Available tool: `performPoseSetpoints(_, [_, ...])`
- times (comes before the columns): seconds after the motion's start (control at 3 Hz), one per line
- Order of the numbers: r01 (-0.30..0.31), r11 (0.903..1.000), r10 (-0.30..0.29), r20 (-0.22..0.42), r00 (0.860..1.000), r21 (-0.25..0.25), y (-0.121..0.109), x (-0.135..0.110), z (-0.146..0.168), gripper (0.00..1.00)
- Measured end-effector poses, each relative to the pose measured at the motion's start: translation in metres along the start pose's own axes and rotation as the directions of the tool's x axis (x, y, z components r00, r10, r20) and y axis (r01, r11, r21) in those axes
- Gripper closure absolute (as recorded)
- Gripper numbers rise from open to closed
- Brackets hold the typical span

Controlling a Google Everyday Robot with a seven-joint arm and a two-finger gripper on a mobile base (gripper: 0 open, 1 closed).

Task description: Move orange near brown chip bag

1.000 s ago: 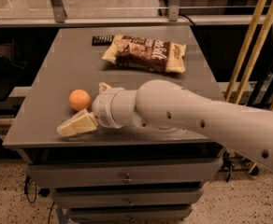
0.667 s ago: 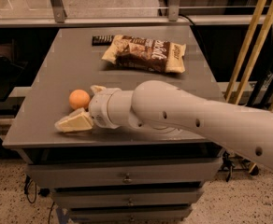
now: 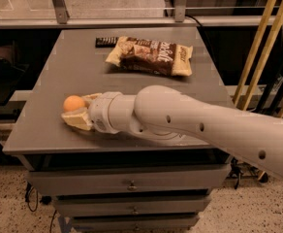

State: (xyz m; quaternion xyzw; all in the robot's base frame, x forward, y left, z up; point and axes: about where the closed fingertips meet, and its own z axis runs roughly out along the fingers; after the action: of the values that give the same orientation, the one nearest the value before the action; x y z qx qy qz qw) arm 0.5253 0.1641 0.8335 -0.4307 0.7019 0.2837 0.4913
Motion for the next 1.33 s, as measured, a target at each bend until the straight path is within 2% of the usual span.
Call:
performPoseSetpoints(0.33, [-0.025,0.9995,0.024,0.033,0.999,0.019,-0.010,-0.002,-0.007,0.94])
performPoseSetpoints(0.67, [-0.026,0.9939,0.018,0.077,0.997,0.108,-0.047,-0.010,-0.031,1.00])
performPoseSetpoints(1.0, [-0.014,0.9732,-0.006,0.087,0.996,0.230,-0.089,-0.015,-0.066,1.00])
performPoseSetpoints(1.33, [-0.014,0.9354,-0.004,0.052,0.999,0.353,-0.137,-0.001,-0.108,1.00])
